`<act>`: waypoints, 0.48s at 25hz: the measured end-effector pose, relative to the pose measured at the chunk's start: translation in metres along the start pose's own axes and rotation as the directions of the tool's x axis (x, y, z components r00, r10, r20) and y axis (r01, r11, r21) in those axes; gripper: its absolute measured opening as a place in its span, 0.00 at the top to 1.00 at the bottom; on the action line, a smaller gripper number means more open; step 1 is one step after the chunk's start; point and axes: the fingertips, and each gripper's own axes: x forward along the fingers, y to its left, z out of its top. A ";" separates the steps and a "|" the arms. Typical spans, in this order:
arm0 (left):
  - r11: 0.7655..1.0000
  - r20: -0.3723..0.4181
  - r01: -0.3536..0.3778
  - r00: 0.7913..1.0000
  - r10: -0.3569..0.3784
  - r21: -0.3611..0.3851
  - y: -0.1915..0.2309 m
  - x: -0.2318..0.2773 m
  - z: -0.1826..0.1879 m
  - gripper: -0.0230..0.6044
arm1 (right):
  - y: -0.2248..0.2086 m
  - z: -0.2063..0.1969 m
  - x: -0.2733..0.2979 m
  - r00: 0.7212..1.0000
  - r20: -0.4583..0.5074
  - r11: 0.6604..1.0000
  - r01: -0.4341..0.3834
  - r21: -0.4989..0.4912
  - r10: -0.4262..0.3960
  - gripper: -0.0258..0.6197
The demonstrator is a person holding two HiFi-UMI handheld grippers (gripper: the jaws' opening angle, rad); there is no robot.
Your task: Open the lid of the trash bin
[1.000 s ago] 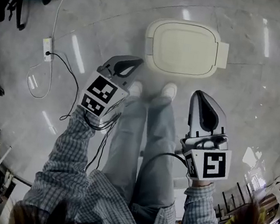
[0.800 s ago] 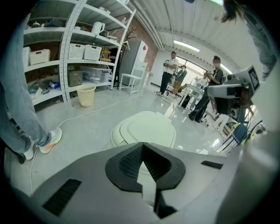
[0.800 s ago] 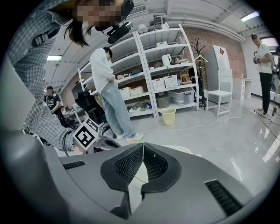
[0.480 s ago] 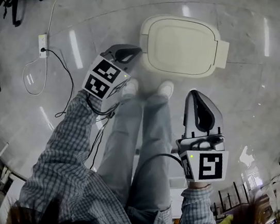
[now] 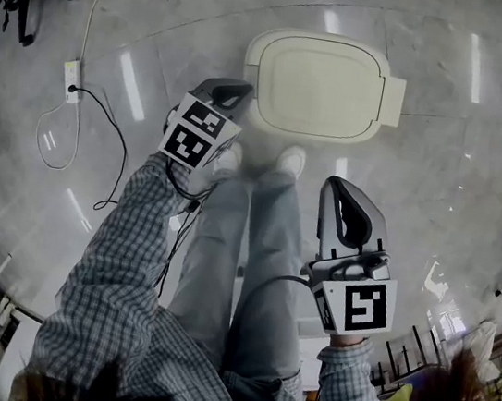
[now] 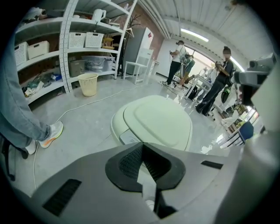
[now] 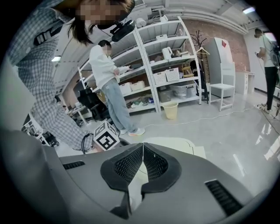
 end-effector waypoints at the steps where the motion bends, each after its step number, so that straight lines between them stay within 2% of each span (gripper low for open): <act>1: 1.000 -0.001 -0.003 1.000 0.003 0.001 0.000 0.001 0.001 0.95 | 0.000 0.001 0.001 1.000 0.003 1.000 0.001 0.007 -0.001 0.93; 4: 1.000 -0.007 -0.008 1.000 0.008 0.001 0.000 0.004 0.002 0.95 | -0.003 0.001 0.001 1.000 0.003 1.000 0.005 0.006 -0.005 0.93; 9: 0.997 0.018 0.020 1.000 -0.019 -0.080 0.001 0.004 0.001 0.95 | 0.000 0.002 0.006 1.000 0.009 1.000 -0.005 0.010 0.005 0.93; 12: 0.997 0.017 0.024 1.000 -0.023 -0.080 0.003 0.005 0.001 0.95 | 0.002 0.003 0.009 1.000 0.002 1.000 -0.010 0.017 0.010 0.93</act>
